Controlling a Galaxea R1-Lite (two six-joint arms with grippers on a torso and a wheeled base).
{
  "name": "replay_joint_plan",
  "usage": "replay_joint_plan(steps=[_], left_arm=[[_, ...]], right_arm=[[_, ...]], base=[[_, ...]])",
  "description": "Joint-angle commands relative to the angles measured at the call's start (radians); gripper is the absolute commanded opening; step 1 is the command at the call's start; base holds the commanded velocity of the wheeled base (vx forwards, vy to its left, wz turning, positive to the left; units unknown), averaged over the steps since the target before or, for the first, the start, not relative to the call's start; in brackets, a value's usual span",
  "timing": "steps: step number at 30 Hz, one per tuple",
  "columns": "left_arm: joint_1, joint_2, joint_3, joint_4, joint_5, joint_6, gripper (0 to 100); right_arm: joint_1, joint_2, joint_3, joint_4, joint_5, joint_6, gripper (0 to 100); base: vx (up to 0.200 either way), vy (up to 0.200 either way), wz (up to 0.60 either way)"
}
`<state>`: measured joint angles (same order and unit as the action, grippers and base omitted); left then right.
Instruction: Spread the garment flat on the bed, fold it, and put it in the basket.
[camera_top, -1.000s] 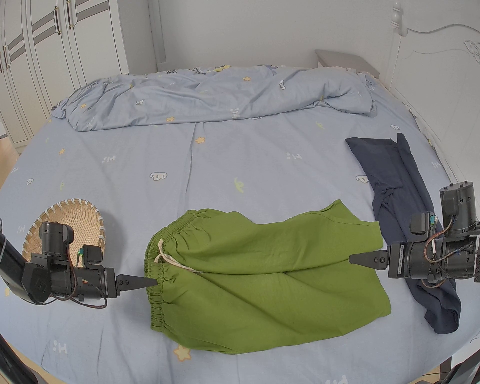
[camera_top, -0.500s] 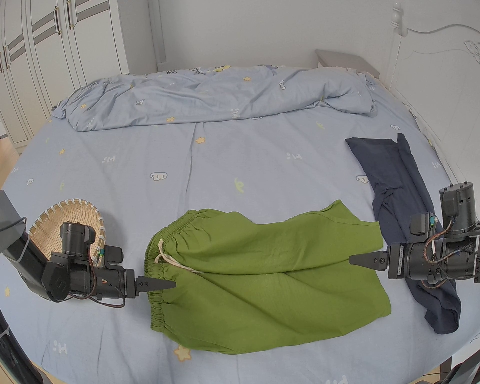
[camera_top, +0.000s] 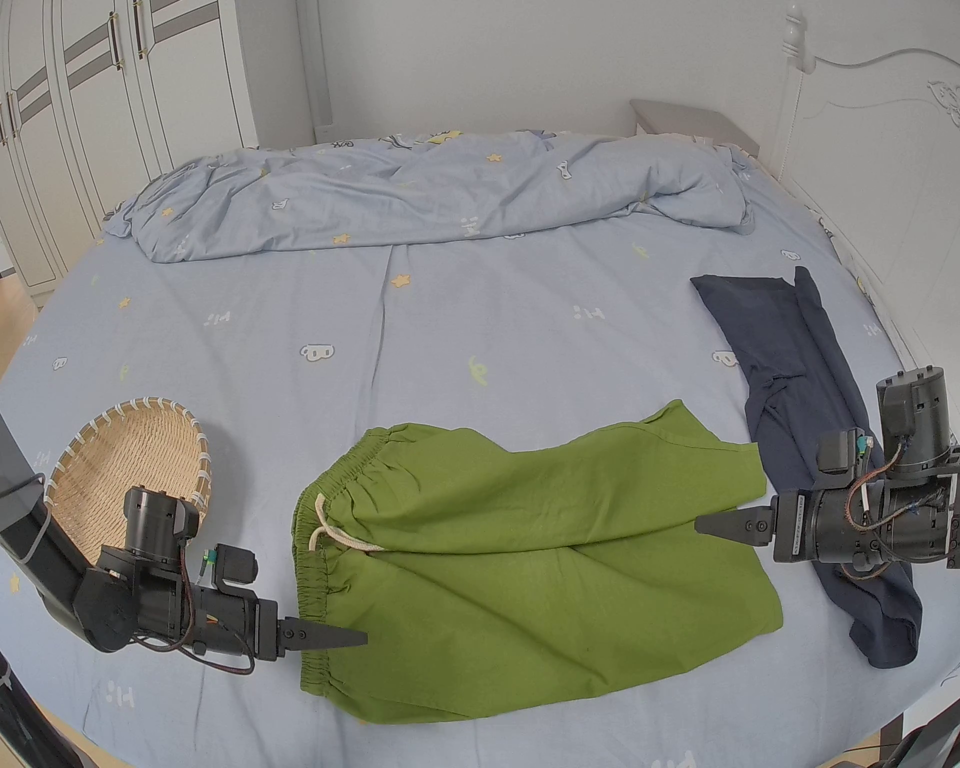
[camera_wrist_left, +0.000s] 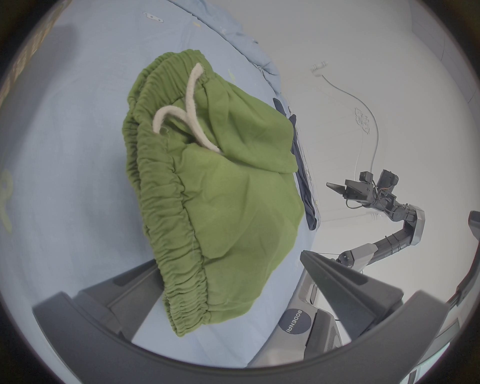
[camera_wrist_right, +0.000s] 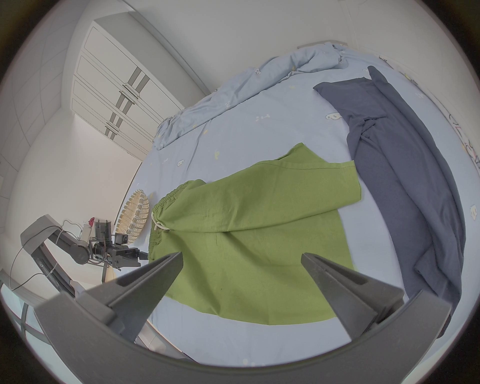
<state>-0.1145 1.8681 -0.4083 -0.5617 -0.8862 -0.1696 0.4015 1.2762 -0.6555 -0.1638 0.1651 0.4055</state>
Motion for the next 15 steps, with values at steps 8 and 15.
replay_joint_plan(steps=[8, 15], left_arm=[[-0.013, -0.024, 0.082, -0.001, 0.004, 0.004, 100], [0.012, 0.049, 0.072, -0.014, 0.010, 0.009, 100]], right_arm=[[0.013, 0.000, 0.007, 0.000, 0.001, -0.001, 100], [0.025, 0.000, 0.007, 0.000, -0.001, -0.001, 100]], base=[[0.000, 0.000, 0.00], [0.000, 0.000, 0.00]])
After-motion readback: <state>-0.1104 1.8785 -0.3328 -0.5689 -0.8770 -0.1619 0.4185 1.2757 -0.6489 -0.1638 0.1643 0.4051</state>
